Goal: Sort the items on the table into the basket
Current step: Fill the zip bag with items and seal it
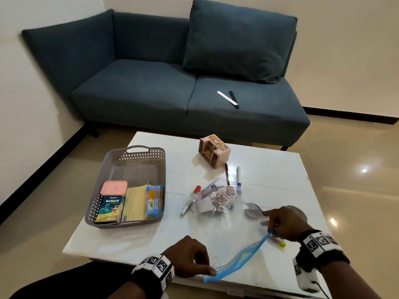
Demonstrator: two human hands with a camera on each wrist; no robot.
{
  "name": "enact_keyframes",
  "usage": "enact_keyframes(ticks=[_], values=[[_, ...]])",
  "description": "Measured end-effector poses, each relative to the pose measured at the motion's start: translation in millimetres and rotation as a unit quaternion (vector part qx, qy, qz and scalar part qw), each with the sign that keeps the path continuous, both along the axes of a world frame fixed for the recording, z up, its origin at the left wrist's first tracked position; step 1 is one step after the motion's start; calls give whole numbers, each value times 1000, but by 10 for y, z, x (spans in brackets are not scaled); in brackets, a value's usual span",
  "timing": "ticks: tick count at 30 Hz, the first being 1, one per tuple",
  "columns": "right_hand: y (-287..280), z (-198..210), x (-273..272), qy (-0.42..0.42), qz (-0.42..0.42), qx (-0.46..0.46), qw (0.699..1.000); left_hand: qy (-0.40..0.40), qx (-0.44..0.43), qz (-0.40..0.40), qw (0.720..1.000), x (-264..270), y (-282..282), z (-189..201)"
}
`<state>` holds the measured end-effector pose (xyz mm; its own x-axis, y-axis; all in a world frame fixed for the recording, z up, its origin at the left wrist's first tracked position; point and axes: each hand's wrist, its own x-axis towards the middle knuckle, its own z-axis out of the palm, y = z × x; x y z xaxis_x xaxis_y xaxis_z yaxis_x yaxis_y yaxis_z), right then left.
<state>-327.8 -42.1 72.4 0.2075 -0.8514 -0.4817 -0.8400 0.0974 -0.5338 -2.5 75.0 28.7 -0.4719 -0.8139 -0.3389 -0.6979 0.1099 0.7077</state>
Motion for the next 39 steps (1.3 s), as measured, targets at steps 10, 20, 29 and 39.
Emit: enact_keyframes(ticks=[10, 20, 29, 39], values=[[-86, -554, 242, -166, -264, 39, 949, -208, -86, 144, 964, -222, -578, -593], [-395, -840, 632, 41, -56, -11, 998, -259, -39, 104, 960, -396, -1014, -902], [-740, 515, 710, 61, 75, -256, 962, -60, -94, 322, 940, -190, -1267, -237], [-310, 1236, 723, 81, 283, -368, 882, 240, -117, 192, 944, 141, -1212, 443]])
